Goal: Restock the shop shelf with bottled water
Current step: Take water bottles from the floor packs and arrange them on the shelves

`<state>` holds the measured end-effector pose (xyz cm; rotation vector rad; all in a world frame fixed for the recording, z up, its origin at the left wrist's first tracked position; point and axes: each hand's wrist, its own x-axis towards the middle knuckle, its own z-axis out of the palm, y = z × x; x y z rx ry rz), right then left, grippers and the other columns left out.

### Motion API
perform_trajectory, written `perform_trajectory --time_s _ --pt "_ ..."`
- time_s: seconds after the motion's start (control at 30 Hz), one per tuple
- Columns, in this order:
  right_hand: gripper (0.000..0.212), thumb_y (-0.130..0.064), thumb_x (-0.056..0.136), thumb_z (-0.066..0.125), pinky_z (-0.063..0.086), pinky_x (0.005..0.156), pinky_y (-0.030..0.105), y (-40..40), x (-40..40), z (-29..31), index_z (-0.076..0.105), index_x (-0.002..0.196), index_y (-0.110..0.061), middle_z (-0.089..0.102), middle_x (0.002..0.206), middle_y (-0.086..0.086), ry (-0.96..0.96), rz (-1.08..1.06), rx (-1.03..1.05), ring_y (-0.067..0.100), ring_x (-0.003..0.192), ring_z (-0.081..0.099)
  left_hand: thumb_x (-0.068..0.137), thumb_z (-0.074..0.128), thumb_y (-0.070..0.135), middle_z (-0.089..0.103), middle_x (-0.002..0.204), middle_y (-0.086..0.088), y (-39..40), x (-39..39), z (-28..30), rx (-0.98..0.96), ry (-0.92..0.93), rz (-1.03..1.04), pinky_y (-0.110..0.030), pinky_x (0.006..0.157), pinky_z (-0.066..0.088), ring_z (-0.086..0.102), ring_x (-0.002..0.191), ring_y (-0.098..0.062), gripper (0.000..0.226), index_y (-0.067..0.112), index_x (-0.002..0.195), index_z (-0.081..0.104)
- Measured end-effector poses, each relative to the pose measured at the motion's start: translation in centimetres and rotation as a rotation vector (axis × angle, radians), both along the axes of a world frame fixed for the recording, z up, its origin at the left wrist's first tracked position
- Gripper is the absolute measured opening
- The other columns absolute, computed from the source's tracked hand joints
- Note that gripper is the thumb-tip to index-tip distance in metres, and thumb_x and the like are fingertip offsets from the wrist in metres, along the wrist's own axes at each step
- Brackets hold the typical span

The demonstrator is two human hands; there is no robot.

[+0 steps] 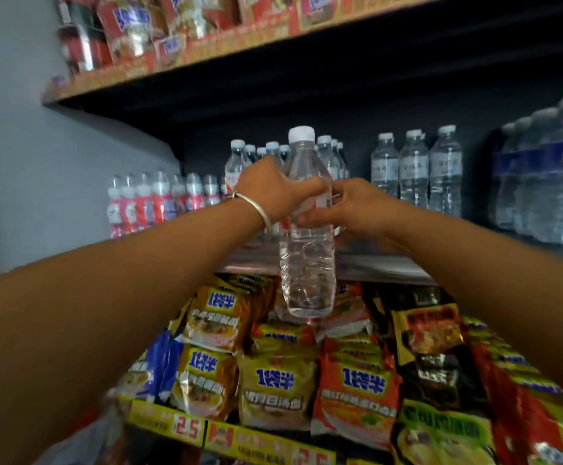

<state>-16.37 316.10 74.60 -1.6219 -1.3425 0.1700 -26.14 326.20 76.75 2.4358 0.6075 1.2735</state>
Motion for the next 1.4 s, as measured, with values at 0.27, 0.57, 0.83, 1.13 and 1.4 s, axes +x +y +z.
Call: perform_trajectory --time_s 0.27,0.57,0.83,1.13,1.4 --pt "0.028 -0.015 0.073 0.077 0.051 0.053 0.024 7.6 2.4 7.1 0.068 0.1 -0.011 0.072 0.085 0.0 0.032 -0.015 0.066 0.01 0.071 0.068 0.075 0.066 0.056 0.07 0.092 -0.017 7.7 1.2 6.5 -0.121 -0.016 -0.201 -0.042 0.083 0.055 0.068 0.084 -0.03 0.043 0.014 0.071 0.055" --pt "0.045 -0.013 0.07 0.079 0.054 0.058 0.03 18.2 7.7 7.2 0.061 0.111 -0.009 0.071 0.097 0.004 0.168 -0.053 0.073 0.018 0.084 0.069 0.09 0.054 0.038 0.056 0.087 -0.014 19.0 4.6 2.8 -0.338 -0.091 -0.317 -0.042 0.081 0.051 0.052 0.081 -0.023 0.039 0.0 0.091 0.062" --pt "0.046 -0.012 0.068 0.08 0.055 0.074 0.038 23.4 11.4 5.0 0.063 0.11 -0.008 0.071 0.098 0.002 0.182 -0.038 -0.007 0.016 0.089 0.066 0.068 0.081 0.017 0.051 0.084 0.003 23.8 7.8 -2.1 -0.313 0.06 -0.228 -0.032 0.078 0.053 0.055 0.083 -0.017 0.043 0.016 0.098 0.05" --pt "0.046 -0.01 0.064 0.083 0.058 0.077 0.045 23.5 12.2 5.0 0.057 0.101 -0.002 0.069 0.101 0.011 0.148 -0.115 0.025 0.025 0.09 0.068 0.063 0.084 0.019 0.061 0.09 -0.011 23.4 9.7 -2.2 -0.186 0.045 -0.069 -0.046 0.074 0.056 0.064 0.085 -0.03 0.044 0.014 0.086 0.047" --pt "0.032 -0.022 0.062 0.085 0.059 0.073 0.043 23.3 12.0 4.1 0.063 0.085 -0.018 0.07 0.098 0.003 0.086 -0.207 0.082 0.021 0.089 0.068 0.066 0.083 0.017 0.063 0.085 -0.019 23.1 10.5 -2.5 -0.227 0.022 -0.021 -0.049 0.062 0.057 0.066 0.074 -0.036 0.043 0.017 0.072 0.04"
